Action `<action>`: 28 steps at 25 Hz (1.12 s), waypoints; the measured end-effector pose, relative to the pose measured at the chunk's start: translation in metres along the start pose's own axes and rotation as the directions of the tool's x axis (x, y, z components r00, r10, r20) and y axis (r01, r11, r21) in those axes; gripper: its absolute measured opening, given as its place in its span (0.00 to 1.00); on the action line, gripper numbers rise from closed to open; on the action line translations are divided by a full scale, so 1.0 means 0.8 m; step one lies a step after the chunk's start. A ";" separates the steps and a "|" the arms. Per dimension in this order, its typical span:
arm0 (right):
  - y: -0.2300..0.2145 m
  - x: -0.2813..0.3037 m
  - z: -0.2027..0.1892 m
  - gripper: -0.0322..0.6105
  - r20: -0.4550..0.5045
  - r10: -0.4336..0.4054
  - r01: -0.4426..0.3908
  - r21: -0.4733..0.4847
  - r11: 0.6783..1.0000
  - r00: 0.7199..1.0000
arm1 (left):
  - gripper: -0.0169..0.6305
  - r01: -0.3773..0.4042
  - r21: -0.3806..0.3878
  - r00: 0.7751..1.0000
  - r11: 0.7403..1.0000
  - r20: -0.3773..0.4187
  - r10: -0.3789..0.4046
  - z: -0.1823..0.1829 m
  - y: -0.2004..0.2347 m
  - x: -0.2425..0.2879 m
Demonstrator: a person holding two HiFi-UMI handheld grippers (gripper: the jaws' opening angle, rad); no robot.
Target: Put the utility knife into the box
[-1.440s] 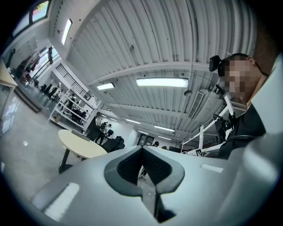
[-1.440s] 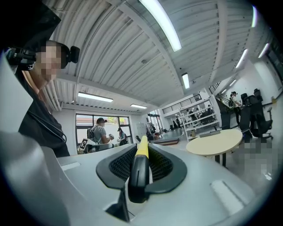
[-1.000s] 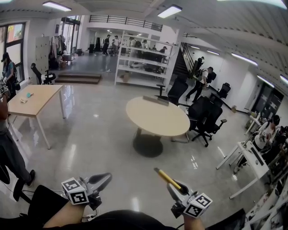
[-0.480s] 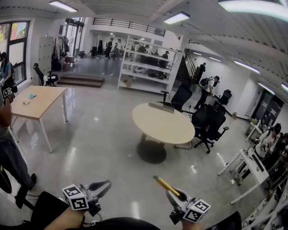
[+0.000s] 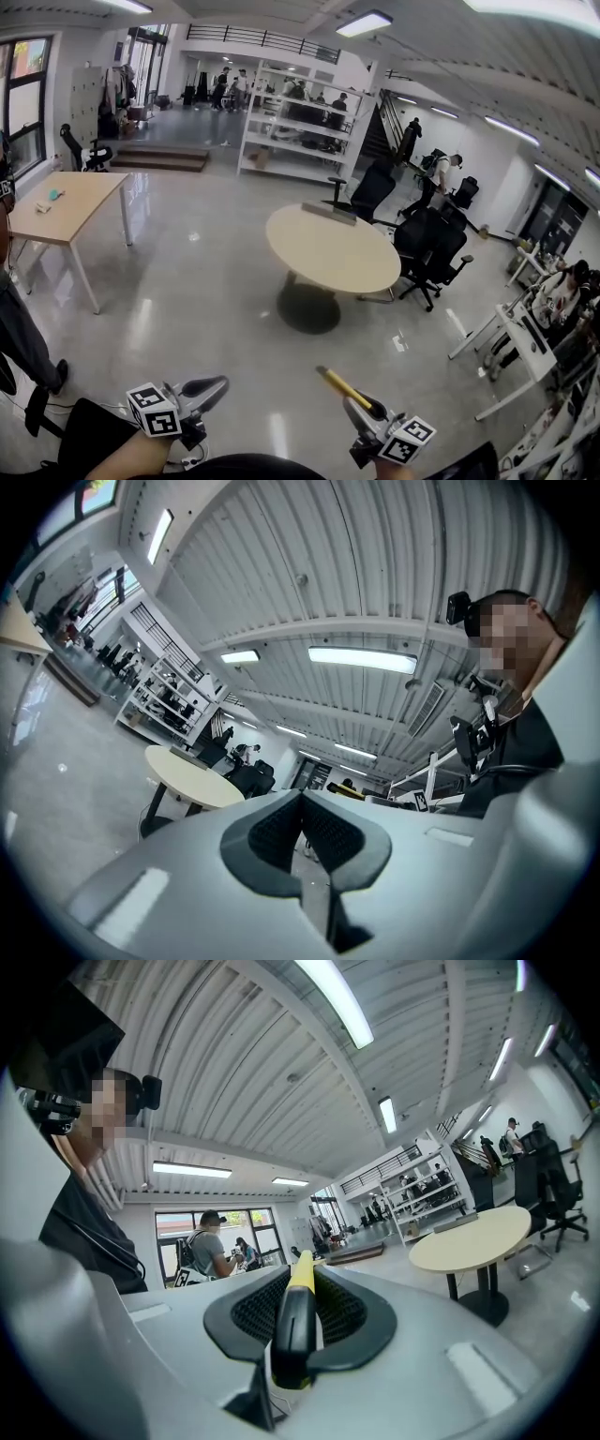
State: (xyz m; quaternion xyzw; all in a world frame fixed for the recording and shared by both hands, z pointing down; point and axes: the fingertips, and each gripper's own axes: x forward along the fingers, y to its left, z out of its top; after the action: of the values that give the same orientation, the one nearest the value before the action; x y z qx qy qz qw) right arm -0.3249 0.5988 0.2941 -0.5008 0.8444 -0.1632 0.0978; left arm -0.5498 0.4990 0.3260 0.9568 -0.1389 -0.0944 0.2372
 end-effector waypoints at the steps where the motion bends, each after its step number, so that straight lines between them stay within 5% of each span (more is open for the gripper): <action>1: -0.014 -0.005 0.003 0.19 0.009 0.004 -0.004 0.006 1.000 1.000 | 0.03 -0.003 0.006 1.000 1.000 -0.007 0.003 -0.004 -0.001 0.013; 18: -0.301 -0.174 0.108 0.19 0.033 0.043 -0.042 -0.010 0.999 0.999 | 0.03 0.002 0.061 1.000 0.998 -0.024 -0.001 -0.066 -0.104 0.352; 28: -0.370 -0.196 0.135 0.19 0.054 0.012 -0.013 0.017 1.000 0.998 | 0.03 0.030 0.041 0.998 0.999 -0.062 -0.027 -0.079 -0.095 0.436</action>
State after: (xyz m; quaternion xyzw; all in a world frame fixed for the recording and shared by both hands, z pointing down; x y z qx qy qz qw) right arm 0.0271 0.5856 0.3049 -0.4987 0.8433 -0.1562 0.1256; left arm -0.1881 0.4818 0.3043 0.9659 -0.1199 -0.0656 0.2198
